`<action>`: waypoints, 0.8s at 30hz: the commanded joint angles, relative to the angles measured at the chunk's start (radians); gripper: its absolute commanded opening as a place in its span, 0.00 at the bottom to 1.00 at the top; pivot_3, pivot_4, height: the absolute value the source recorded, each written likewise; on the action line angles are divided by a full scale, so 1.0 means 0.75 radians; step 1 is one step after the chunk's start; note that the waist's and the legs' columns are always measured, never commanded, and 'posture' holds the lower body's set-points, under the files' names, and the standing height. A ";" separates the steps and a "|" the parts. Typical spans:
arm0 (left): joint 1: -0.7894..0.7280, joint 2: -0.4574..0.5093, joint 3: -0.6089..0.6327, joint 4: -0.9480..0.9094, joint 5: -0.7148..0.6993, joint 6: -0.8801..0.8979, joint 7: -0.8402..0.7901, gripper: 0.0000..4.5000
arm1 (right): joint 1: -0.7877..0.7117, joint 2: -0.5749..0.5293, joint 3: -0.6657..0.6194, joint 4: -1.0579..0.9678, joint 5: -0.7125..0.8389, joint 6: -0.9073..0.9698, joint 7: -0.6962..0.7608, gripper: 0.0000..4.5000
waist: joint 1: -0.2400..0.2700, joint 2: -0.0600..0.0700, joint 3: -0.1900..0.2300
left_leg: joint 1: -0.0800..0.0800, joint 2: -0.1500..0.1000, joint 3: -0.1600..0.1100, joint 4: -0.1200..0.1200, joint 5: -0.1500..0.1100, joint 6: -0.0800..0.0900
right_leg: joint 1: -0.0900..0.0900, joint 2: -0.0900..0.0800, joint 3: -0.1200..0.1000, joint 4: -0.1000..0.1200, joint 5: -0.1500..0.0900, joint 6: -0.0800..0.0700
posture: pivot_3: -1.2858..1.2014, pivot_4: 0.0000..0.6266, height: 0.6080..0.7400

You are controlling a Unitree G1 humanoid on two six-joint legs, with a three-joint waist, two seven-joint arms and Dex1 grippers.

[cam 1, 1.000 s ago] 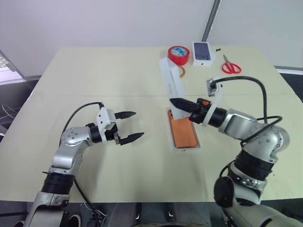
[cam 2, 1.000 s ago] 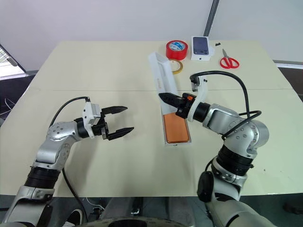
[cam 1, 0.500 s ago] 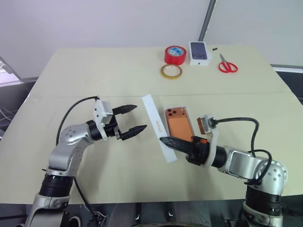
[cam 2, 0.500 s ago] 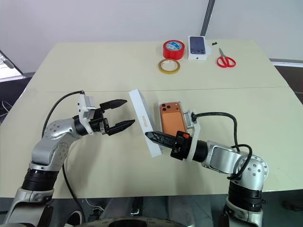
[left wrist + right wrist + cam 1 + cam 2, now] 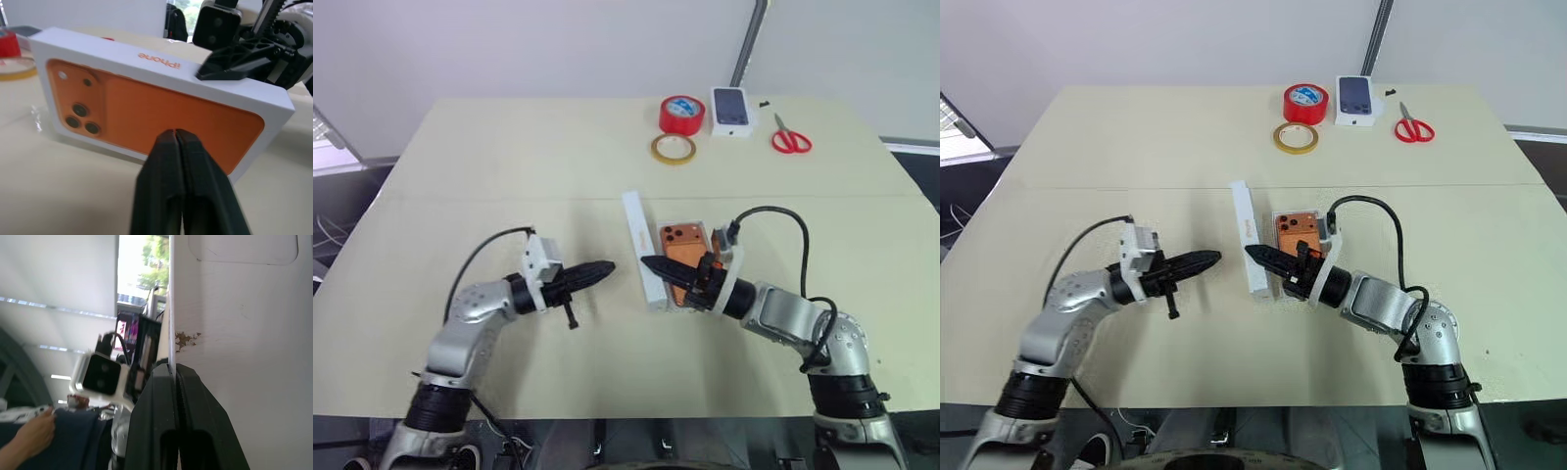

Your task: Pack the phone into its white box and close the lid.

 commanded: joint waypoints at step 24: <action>-0.336 -0.469 -0.253 0.508 0.233 -0.252 0.080 0.00 | 0.176 -0.450 -0.349 0.016 -0.406 -0.083 0.410 0.71 | 0.025 -0.001 0.000 | 0.001 0.000 0.002 0.002 -0.002 0.003 | 0.003 0.001 0.000 -0.003 0.000 0.000 | 0.52 0.24 1.00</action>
